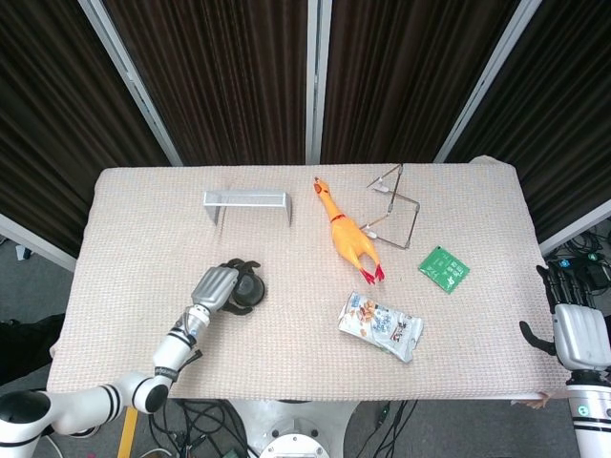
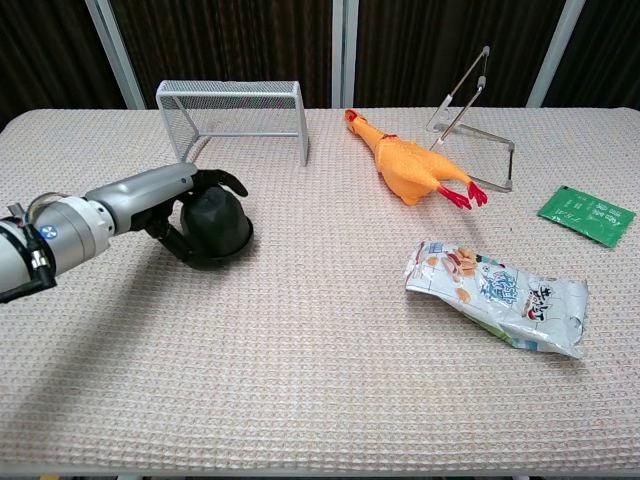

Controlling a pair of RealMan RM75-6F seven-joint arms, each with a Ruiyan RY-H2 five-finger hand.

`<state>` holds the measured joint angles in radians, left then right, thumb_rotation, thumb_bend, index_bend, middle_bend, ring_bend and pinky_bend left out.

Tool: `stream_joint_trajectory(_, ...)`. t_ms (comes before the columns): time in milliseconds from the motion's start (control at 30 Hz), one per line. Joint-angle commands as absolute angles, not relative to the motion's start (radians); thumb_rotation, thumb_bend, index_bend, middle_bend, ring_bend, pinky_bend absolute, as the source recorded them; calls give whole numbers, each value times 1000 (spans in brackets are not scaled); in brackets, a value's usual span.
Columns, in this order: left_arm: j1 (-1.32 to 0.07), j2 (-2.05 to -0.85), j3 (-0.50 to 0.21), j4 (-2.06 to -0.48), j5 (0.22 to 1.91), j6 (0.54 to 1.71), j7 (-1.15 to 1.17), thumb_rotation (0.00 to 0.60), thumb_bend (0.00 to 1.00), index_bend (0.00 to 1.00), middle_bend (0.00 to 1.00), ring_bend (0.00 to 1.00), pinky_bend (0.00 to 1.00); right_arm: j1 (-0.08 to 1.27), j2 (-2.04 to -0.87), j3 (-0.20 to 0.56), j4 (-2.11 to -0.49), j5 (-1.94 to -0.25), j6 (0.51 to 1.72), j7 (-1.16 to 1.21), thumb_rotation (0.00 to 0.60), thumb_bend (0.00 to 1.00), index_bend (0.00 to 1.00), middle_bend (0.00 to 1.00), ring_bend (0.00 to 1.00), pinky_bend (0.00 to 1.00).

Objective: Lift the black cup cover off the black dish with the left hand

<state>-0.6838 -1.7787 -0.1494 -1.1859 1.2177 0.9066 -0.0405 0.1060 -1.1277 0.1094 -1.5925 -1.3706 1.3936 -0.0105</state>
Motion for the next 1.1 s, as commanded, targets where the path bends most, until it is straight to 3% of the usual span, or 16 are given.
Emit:
stream_joint_trajectory(33,-683,-1775,-150,-1190,1221,904,-43,600,175,162,248,140,265,106,-1128,109,-1592,-1369,1393,-9,600,185,0,8,0,0)
stream_joint_trajectory(433,-685,-1752,-148,-1223,1218,881,-22,600,160,158,243,136,261,105,-1129,110,-1584,-1371,1396,1,600,186,0,10,0,0)
stream_joint_trajectory(667,-689,-1732,-141,-1245,1227,862,-27,600,118,145,164,89,233,106,-1132,109,-1581,-1377,1398,6,600,188,0,11,0,0)
stream_joint_trajectory(1100,-694,-1705,-163,-1276,1196,845,-27,600,119,144,206,91,238,107,-1135,109,-1574,-1372,1392,10,600,187,0,13,0,0)
